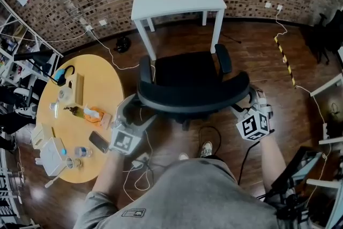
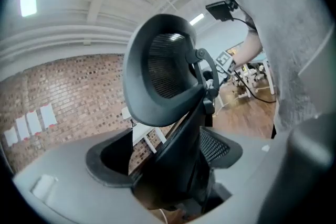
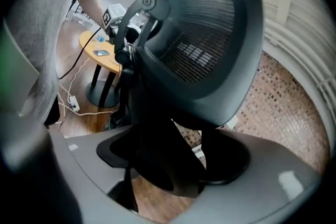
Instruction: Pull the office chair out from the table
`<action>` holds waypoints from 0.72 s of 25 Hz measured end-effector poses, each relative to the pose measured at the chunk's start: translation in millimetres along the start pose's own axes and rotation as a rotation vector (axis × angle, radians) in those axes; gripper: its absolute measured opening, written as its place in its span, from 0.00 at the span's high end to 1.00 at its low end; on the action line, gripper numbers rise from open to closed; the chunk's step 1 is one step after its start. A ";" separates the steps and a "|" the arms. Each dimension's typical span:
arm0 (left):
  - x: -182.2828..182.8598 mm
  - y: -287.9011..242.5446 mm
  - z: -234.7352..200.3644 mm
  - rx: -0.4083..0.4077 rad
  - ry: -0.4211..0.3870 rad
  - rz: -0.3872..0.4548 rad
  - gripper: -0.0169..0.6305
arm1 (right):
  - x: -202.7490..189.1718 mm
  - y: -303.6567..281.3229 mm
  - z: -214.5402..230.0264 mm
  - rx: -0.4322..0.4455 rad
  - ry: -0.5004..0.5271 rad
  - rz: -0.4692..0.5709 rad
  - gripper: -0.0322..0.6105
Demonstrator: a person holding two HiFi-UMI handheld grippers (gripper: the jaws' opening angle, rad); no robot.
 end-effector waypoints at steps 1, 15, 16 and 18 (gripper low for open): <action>-0.5 5.6 3.2 0.006 0.071 0.029 0.39 | -0.8 6.7 -4.0 0.006 -0.038 0.008 0.37; 18.0 27.4 75.4 -0.199 0.609 0.151 0.79 | 51.8 76.5 -73.7 0.260 -0.640 0.386 0.80; 22.6 25.8 80.1 -0.215 0.624 0.160 0.83 | 55.6 77.0 -79.3 0.291 -0.646 0.395 0.81; 32.6 21.0 87.1 -0.242 0.644 0.179 0.92 | 61.5 76.1 -85.4 0.339 -0.671 0.417 0.84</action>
Point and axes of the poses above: the fingertips, and each gripper's own axes: y backward along the fingers, z to its right, x out of its top, the point moved 9 cm from there along y, backward along the fingers, and after that the axes turned 14 degrees about -z, right-handed, at the moved point
